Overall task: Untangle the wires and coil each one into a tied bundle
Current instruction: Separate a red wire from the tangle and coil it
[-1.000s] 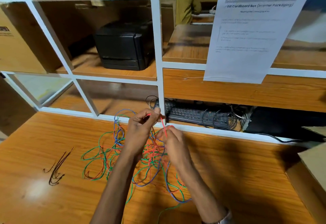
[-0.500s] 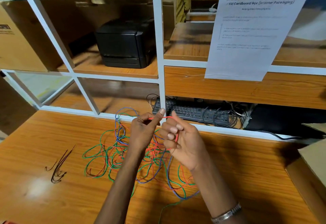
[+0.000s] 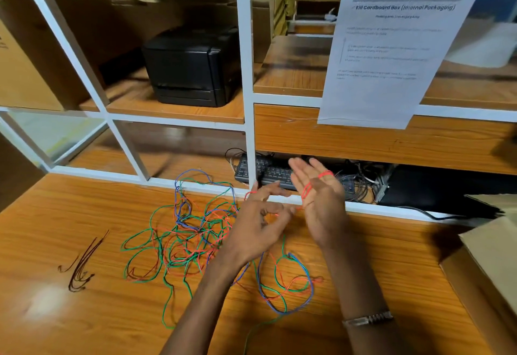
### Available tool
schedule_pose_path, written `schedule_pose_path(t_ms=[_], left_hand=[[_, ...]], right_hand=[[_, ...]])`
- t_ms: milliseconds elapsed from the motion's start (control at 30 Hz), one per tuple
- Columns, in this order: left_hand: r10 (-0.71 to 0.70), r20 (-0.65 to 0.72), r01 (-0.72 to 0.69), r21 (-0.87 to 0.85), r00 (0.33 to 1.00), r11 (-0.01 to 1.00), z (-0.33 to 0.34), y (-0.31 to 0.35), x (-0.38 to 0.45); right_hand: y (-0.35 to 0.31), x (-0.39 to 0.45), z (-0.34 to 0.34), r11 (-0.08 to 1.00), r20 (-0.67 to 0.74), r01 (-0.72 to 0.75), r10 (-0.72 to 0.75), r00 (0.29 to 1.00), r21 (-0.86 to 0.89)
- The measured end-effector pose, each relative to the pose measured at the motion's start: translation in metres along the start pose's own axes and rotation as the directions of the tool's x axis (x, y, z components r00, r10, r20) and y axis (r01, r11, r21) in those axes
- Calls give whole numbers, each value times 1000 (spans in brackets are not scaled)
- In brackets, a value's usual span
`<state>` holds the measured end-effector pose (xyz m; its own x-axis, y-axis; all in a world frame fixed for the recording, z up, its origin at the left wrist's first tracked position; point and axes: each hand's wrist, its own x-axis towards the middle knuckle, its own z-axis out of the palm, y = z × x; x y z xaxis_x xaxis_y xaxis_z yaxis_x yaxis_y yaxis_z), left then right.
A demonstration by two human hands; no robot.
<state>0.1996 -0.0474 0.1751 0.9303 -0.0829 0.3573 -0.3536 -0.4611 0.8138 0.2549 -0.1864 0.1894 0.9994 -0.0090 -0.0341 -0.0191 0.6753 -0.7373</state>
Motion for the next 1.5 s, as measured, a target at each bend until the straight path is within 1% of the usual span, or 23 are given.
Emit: schedule_pose_path(t_ms=[33,100,200,233,300,533,567,667,700,733,800,833,867,900,1000,1100,1133,1200,1267,1333,1367,1433,1500], left_hand=[[67,8,-67,17,998,998,-1,0,0],[147,3,-147,48,989,988,-8,-3,0],[193,22,-194,201,981,960,-19,-10,1],[196,33,-198,237,980,951,-22,-14,0],[185,19,-185,221,982,958,-27,-20,0],[117,-139,-105,88,983,991,-41,-27,5],[88,-158,-84,28,984,996,-41,-28,5],[-70,-251,29,-165,965,986,-45,-29,6],[-99,-275,51,-176,956,983,-46,-30,6],[-117,-285,69,-171,951,983,-46,-32,6],[-166,-272,121,-175,948,977,-44,-35,8],[-212,-256,164,-195,943,967,-43,-34,8],[-257,-234,207,-216,938,954,-41,-34,8],[-288,-209,239,-232,934,943,-38,-35,7],[-318,-183,263,-272,930,926,-26,-37,3],[-295,-166,264,-188,941,946,-24,-43,0],[-266,-141,244,-158,954,957,-24,-43,-2],[-170,-36,165,-123,985,979,-22,-35,-4],[-86,67,96,-157,994,983,-17,-23,-5],[-19,120,43,-195,993,980,-13,-13,-4],[9,131,19,-211,991,977,-13,-8,-2],[48,103,-24,-223,993,975,-17,-2,2],[68,24,-63,-191,997,980,-22,-1,7]], right_hand=[[5,-2,0,979,10,30,-28,1000,-204],[9,-6,-2,831,67,65,-33,997,-553],[6,-11,-8,533,148,6,225,963,-846],[5,-12,-9,486,148,-35,334,931,-873],[4,-15,-9,468,123,-127,467,875,-875],[0,-33,8,606,137,-368,626,768,-705],[-2,-34,8,612,191,-400,677,711,-682],[-10,-37,5,600,381,-501,793,475,-624],[-13,-39,3,601,431,-509,798,421,-616],[-17,-41,4,617,469,-509,787,401,-600],[-24,-40,1,705,589,-576,690,420,-415],[-28,-36,-1,723,687,-654,593,420,-223],[-32,-30,-3,690,762,-724,478,436,-18],[-38,-23,-6,664,790,-734,369,489,143],[-52,-9,-10,751,651,-518,159,743,408],[-66,-1,-13,783,422,-270,10,907,561],[-69,1,-15,833,290,-149,-14,957,533],[-69,7,-22,916,73,48,-84,994,398],[-59,13,-26,973,-10,146,-147,989,179],[-41,17,-28,968,-29,186,-193,981,-167],[-32,19,-30,913,-39,162,-190,981,-376],[-11,20,-37,709,-12,82,-126,992,-701],[2,15,-43,564,33,8,35,999,-826]])
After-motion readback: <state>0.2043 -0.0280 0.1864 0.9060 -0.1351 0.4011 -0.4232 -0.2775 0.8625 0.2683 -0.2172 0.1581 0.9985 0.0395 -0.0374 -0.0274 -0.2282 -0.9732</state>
